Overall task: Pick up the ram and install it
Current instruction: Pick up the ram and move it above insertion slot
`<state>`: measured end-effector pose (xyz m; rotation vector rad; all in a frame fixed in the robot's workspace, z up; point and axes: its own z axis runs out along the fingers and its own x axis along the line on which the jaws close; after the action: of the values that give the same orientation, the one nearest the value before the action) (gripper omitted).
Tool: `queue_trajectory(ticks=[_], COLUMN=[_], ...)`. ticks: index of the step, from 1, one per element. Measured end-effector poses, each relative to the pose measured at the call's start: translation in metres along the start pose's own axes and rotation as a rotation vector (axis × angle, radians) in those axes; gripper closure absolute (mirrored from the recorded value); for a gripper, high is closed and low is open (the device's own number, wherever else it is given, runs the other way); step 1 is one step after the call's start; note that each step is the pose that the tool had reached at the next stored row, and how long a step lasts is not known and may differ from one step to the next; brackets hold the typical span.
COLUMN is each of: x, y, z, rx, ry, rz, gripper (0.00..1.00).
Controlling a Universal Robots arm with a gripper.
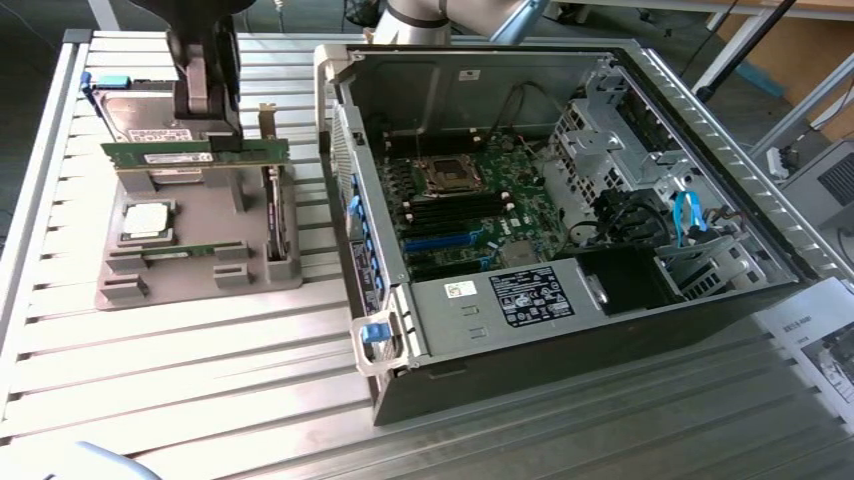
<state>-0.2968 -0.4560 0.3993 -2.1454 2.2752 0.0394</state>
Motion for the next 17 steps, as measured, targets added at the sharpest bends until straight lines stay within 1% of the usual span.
queue_trajectory(ticks=[6, 17], x=[-0.001, -0.002], y=[-0.0116, -0.037], z=[-0.0001, -0.0002], rx=[0.0, -0.0001], ry=[0.0, 0.0], rz=[-0.001, -0.003], gripper=[0.88, 0.88])
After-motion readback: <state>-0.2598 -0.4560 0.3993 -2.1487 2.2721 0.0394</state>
